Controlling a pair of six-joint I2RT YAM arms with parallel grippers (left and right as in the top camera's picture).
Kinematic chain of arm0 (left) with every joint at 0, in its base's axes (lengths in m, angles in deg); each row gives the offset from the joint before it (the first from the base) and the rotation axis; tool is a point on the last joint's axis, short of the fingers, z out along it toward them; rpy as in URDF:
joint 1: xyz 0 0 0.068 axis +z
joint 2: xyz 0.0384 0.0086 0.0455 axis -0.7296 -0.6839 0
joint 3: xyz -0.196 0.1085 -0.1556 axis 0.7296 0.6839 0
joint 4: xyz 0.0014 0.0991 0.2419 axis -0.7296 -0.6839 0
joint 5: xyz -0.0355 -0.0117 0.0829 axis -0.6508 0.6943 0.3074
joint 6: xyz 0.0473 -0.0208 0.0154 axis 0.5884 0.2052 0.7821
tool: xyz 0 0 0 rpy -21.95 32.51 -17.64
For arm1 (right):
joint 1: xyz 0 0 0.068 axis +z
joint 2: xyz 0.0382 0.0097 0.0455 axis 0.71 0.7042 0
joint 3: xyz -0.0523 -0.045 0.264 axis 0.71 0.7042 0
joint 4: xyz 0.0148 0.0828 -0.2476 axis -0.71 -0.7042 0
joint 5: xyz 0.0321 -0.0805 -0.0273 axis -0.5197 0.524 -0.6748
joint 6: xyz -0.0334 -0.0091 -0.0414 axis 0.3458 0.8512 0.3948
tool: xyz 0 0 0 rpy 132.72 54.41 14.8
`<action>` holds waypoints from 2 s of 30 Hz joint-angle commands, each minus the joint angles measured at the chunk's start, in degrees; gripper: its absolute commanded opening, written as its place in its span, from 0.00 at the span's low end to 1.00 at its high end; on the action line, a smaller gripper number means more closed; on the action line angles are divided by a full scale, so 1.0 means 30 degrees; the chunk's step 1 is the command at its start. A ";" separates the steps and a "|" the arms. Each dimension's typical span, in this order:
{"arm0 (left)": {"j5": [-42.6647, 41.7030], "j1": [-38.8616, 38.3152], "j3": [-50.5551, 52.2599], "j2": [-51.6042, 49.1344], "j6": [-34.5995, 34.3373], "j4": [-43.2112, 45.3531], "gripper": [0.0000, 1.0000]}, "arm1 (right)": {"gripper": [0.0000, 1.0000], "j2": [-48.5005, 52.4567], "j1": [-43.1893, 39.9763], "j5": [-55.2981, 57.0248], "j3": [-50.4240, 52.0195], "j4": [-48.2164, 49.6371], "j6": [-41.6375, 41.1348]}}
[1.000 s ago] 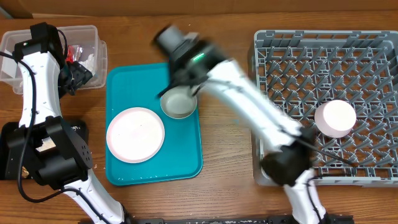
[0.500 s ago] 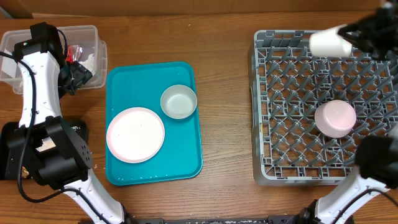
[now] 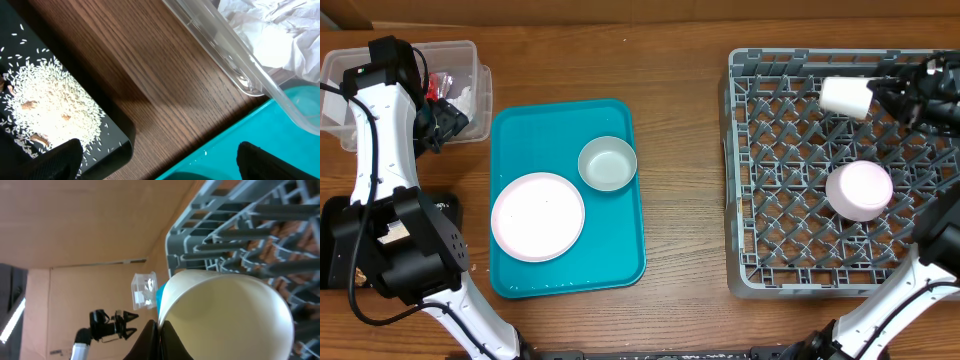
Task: Sort waste into correct bins and load items into the dishwasher
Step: 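Carry the white cup to the rack and set it down upside down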
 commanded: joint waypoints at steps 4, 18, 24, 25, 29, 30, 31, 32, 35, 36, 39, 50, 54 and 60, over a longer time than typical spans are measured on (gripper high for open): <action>0.0117 0.0080 0.0058 -0.0007 -0.0248 0.0015 1.00 | 0.04 0.0058 -0.0991 0.1253 0.0080 0.0284 -0.1807; 0.0117 0.0080 0.0058 -0.0007 -0.0248 0.0015 1.00 | 0.04 0.0066 -0.0168 -0.0597 0.0109 -0.0459 -0.1413; 0.0117 0.0080 0.0058 -0.0007 -0.0248 0.0015 1.00 | 0.04 0.0342 0.0386 0.1982 0.0226 -0.0393 -0.1705; 0.0124 0.0080 0.0058 -0.0007 -0.0248 0.0015 1.00 | 0.04 0.0474 0.0386 0.2375 0.0226 -0.0401 -0.1872; 0.0117 0.0080 0.0058 -0.0007 -0.0248 0.0015 1.00 | 0.04 0.1035 -0.0175 0.2725 0.0226 -0.0714 -0.2149; 0.0117 0.0080 0.0058 -0.0007 -0.0248 0.0015 1.00 | 0.04 0.1064 -0.0313 0.2878 0.0226 -0.0772 -0.2157; 0.0117 0.0080 0.0058 -0.0007 -0.0248 0.0015 1.00 | 0.04 0.1064 -0.0452 0.3075 0.0219 -0.0823 -0.2157; 0.0124 0.0080 0.0058 -0.0007 -0.0248 0.0015 1.00 | 0.04 0.1056 -0.0597 0.3242 0.0211 -0.0823 -0.2222; 0.0117 0.0080 0.0058 -0.0007 -0.0248 0.0015 1.00 | 0.04 0.1056 -0.1005 0.3643 0.0204 -0.0823 -0.2514; 0.0117 0.0080 0.0058 -0.0007 -0.0248 0.0015 1.00 | 0.04 0.1056 -0.1180 0.3883 0.0182 -0.0831 -0.2586; 0.0117 0.0080 0.0058 -0.0007 -0.0248 0.0015 1.00 | 0.04 0.1056 -0.1654 0.4444 0.0168 -0.0838 -0.2645; 0.0117 0.0080 0.0058 -0.0007 -0.0248 0.0015 1.00 | 0.06 0.0678 -0.2936 0.8633 -0.1676 -0.2229 -0.5115; 0.0117 0.0080 0.0058 -0.0007 -0.0248 0.0015 1.00 | 0.13 -0.0306 -0.3118 1.2764 -0.4612 -0.3606 -0.7315; 0.0124 0.0080 0.0058 -0.0007 -0.0248 0.0015 1.00 | 0.18 -0.2011 -0.2703 1.5562 -0.8896 -0.5610 -0.8284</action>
